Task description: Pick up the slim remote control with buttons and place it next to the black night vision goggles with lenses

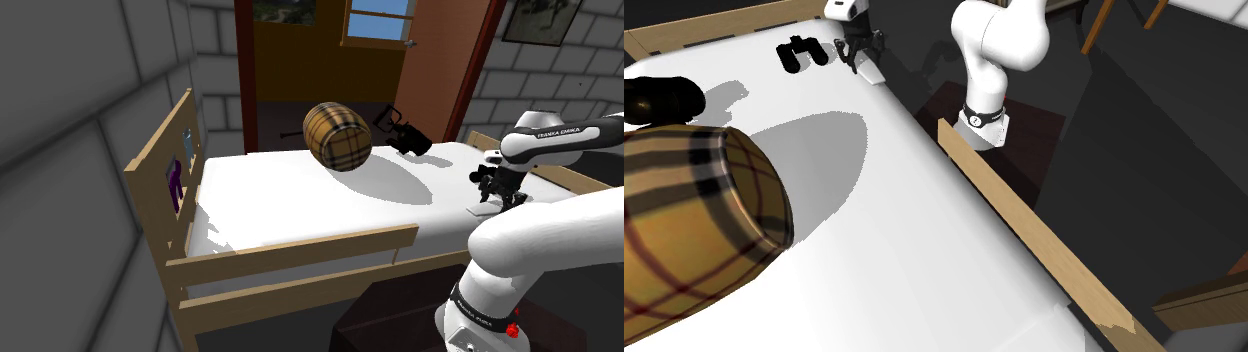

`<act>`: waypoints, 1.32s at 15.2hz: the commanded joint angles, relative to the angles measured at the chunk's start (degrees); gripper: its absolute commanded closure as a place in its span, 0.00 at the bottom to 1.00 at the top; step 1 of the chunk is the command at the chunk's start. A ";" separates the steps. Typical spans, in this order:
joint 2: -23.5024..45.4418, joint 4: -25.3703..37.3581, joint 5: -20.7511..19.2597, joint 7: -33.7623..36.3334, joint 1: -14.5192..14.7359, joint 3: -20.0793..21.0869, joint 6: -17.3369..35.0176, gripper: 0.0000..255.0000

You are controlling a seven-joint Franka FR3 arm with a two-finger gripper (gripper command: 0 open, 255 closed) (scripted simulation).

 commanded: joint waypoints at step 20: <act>-4.11 3.42 3.61 -0.86 -2.01 6.74 -8.36 0.00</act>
